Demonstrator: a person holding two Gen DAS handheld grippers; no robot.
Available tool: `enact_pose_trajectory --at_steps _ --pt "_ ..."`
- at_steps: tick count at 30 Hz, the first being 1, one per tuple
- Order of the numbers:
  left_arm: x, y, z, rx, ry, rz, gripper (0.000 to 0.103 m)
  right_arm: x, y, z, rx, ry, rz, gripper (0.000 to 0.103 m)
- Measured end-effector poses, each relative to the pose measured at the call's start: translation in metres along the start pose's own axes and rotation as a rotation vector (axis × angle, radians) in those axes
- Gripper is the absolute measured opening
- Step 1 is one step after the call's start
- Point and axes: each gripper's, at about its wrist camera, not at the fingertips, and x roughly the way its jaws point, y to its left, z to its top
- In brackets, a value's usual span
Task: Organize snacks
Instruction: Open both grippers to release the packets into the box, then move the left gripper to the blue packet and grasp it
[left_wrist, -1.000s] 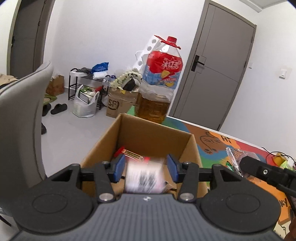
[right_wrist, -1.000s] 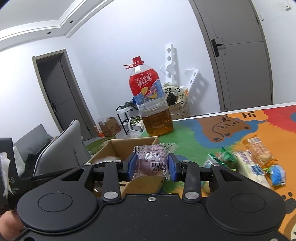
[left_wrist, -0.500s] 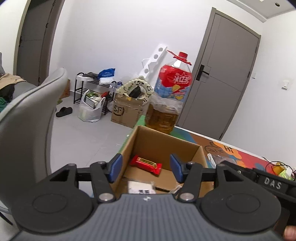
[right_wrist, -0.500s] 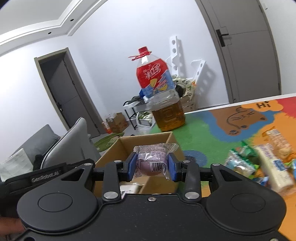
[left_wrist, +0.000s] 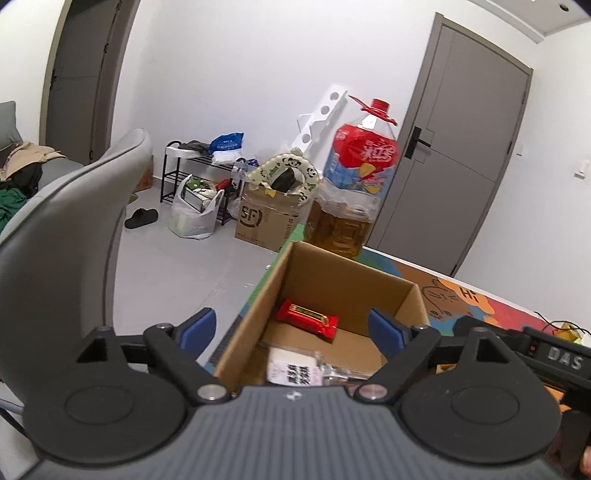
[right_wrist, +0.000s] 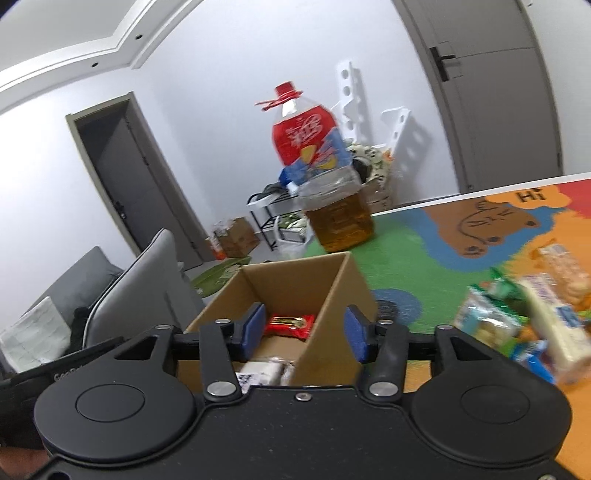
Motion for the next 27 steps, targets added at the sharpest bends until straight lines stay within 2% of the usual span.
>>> enact_pose_trajectory --at_steps 4,11,14,18,23,27 --pt "-0.003 -0.014 -0.005 0.005 0.001 -0.023 0.092 -0.013 -0.009 0.000 -0.010 -0.004 -0.033 0.059" --pt "-0.012 -0.043 -0.009 0.046 -0.001 -0.075 0.097 -0.040 -0.036 -0.002 0.002 -0.017 -0.090 0.079" --pt "-0.012 -0.056 -0.012 0.061 0.006 -0.089 0.097 -0.050 -0.047 -0.003 0.003 -0.016 -0.111 0.081" --pt "-0.012 -0.073 -0.018 0.084 0.025 -0.105 0.102 -0.065 -0.060 -0.004 0.006 -0.022 -0.128 0.090" --pt "-0.014 -0.092 -0.026 0.103 0.041 -0.125 0.102 -0.083 -0.076 -0.006 -0.006 -0.037 -0.160 0.101" --pt "-0.014 -0.108 -0.033 0.127 0.055 -0.143 0.102 -0.097 -0.090 -0.005 0.003 -0.057 -0.188 0.103"
